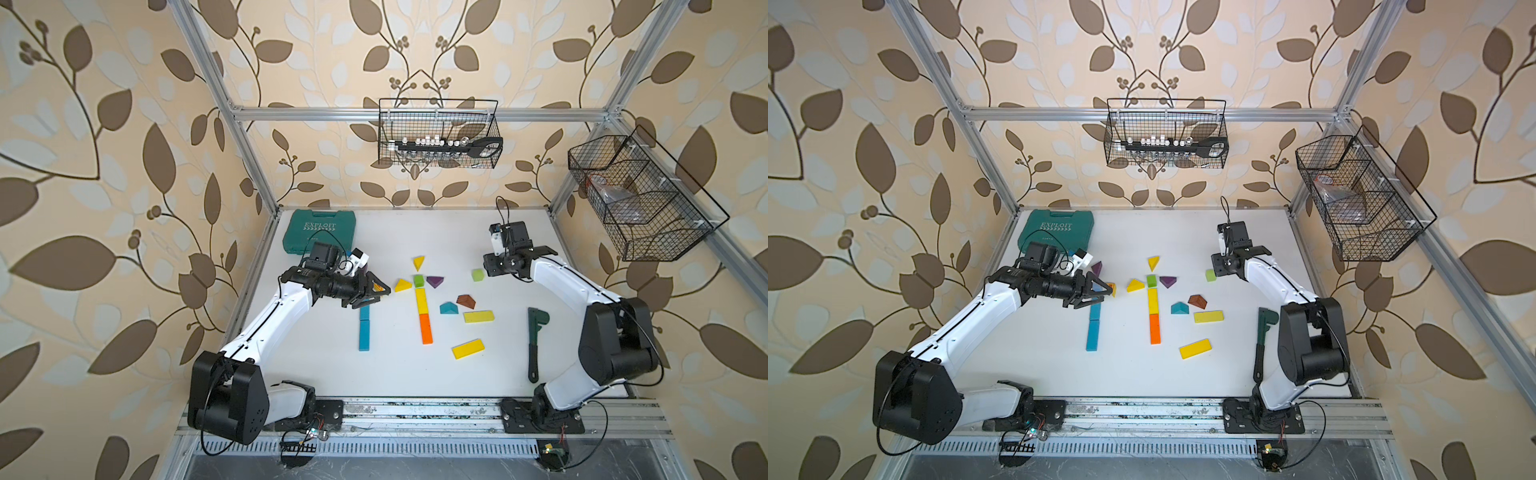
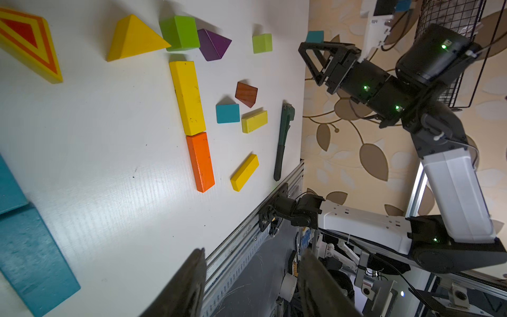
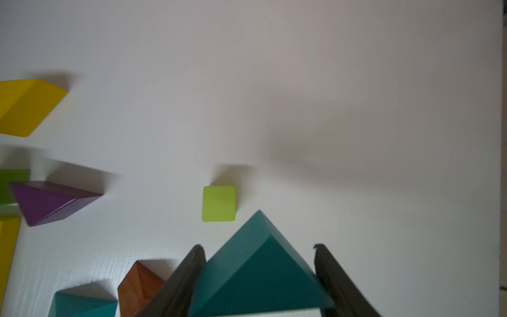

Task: Assemble a small pinwheel with building blocks
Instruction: Assemble the building block at the center of the board.

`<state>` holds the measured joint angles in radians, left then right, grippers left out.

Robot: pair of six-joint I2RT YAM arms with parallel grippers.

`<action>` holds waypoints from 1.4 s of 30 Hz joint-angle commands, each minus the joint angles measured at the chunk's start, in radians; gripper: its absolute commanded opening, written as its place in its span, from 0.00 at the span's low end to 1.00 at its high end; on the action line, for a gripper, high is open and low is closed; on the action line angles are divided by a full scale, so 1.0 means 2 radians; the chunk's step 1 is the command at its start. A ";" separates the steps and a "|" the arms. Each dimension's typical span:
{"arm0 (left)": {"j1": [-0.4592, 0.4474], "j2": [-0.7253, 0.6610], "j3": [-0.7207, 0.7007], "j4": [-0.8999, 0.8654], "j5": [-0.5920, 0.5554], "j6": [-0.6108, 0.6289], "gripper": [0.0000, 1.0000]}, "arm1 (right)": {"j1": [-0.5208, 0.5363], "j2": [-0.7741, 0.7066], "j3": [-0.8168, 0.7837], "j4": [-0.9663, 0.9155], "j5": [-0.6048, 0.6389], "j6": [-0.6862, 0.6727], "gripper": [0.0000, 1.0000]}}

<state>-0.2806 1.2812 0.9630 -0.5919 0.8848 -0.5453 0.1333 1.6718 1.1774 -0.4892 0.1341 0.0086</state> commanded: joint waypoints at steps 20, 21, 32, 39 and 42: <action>0.011 0.010 -0.008 -0.012 -0.002 0.027 0.56 | -0.029 0.140 0.082 -0.052 0.023 0.076 0.32; 0.011 0.012 -0.008 -0.012 -0.004 0.027 0.55 | -0.029 0.144 0.085 -0.054 0.025 0.076 0.35; 0.011 0.023 -0.008 -0.008 -0.006 0.025 0.55 | -0.029 0.180 0.108 -0.066 0.028 0.076 0.53; 0.011 0.026 -0.008 -0.004 -0.004 0.023 0.55 | -0.029 0.183 0.116 -0.073 0.017 0.075 0.64; 0.011 0.026 -0.008 -0.003 -0.004 0.022 0.55 | -0.029 0.179 0.116 -0.074 0.009 0.074 0.69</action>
<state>-0.2672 1.3334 0.9493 -0.6075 0.8692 -0.5171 0.0780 2.0102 1.3872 -0.6052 0.1722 0.1551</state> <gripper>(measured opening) 0.553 0.679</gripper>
